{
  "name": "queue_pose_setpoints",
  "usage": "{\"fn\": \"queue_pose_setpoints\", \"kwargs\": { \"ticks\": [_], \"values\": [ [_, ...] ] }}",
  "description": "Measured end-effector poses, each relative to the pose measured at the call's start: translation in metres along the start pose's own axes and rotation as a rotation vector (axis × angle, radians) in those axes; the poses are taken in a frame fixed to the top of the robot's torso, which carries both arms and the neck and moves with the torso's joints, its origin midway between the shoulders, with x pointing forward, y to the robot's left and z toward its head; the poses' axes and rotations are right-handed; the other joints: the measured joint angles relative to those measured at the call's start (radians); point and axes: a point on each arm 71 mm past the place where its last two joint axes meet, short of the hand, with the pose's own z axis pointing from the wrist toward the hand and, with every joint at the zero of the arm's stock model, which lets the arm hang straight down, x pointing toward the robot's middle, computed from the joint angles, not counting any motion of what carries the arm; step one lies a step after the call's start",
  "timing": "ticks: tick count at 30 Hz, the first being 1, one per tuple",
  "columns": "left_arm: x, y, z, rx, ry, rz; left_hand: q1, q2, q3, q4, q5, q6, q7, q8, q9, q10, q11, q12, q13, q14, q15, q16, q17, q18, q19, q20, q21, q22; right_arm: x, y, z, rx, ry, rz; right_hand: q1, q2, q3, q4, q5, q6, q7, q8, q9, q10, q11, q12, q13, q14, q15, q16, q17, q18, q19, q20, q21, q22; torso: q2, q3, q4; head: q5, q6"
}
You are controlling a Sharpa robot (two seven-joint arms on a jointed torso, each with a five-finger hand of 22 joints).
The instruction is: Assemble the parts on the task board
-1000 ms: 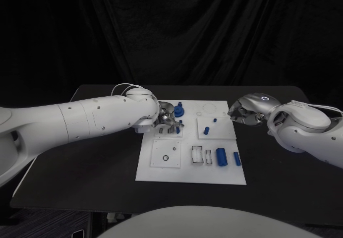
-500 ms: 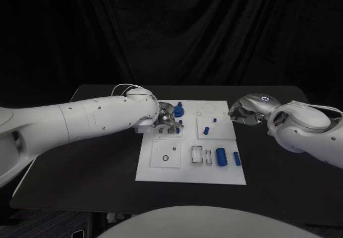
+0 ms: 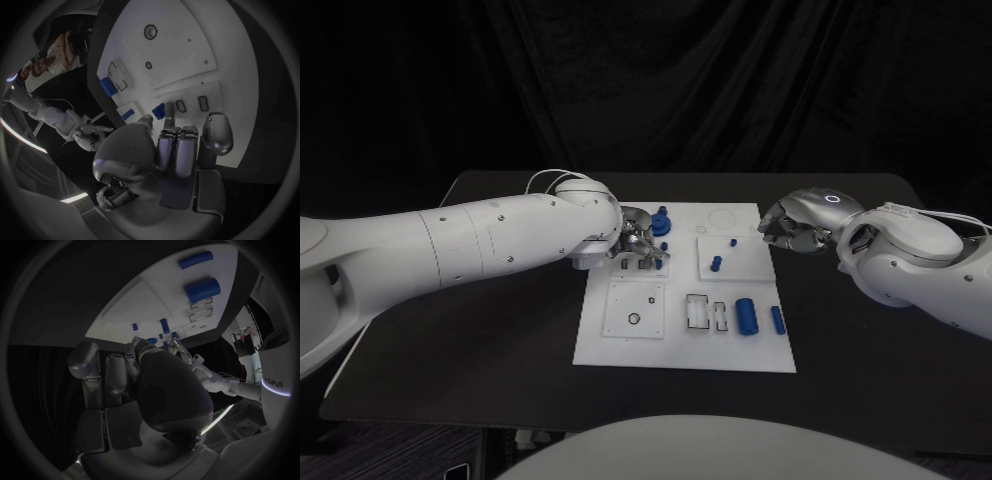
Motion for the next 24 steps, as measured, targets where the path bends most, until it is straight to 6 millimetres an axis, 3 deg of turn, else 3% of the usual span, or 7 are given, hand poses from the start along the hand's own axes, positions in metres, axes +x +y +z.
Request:
{"fn": "queue_pose_setpoints", "kwargs": {
  "ticks": [18, 24],
  "values": [
    [0.0007, -0.0018, 0.0012, -0.003, 0.004, 0.003, 0.006, 0.001, 0.009, -0.009, 0.024, 0.004, 0.004, -0.013, 0.005, 0.000, 0.000, 0.000, 0.000, 0.000, 0.000, 0.000, 0.000, 0.000, -0.007, 0.000, -0.008, -0.006, 0.0002, 0.0008, 0.0009, 0.001, 0.001, 0.000, 0.004, -0.004, 0.000, 0.000, 0.000, 0.000, 0.000, 0.000, 0.000, 0.000, 0.000, -0.004, -0.006, 0.000, 0.000, -0.010, -0.005, 0.000, 0.000, 0.000, -0.010, 0.000, 0.001, 0.0013, -0.0012, 0.004, 0.000],
    [0.0012, -0.0026, 0.0016, -0.003, 0.006, 0.004, 0.022, 0.001, 0.032, -0.032, 0.029, 0.007, 0.000, -0.027, 0.012, 0.000, 0.000, 0.000, 0.000, 0.000, 0.000, 0.000, 0.000, 0.000, -0.011, -0.004, -0.017, -0.007, 0.0002, 0.0009, 0.0012, 0.001, 0.000, 0.000, 0.004, -0.004, 0.000, 0.000, 0.000, 0.000, 0.000, 0.000, 0.000, 0.000, 0.000, -0.004, -0.007, 0.000, 0.000, -0.010, -0.005, 0.000, 0.000, 0.000, -0.011, 0.000, 0.001, 0.0012, -0.0012, 0.003, 0.000]
  ]
}}
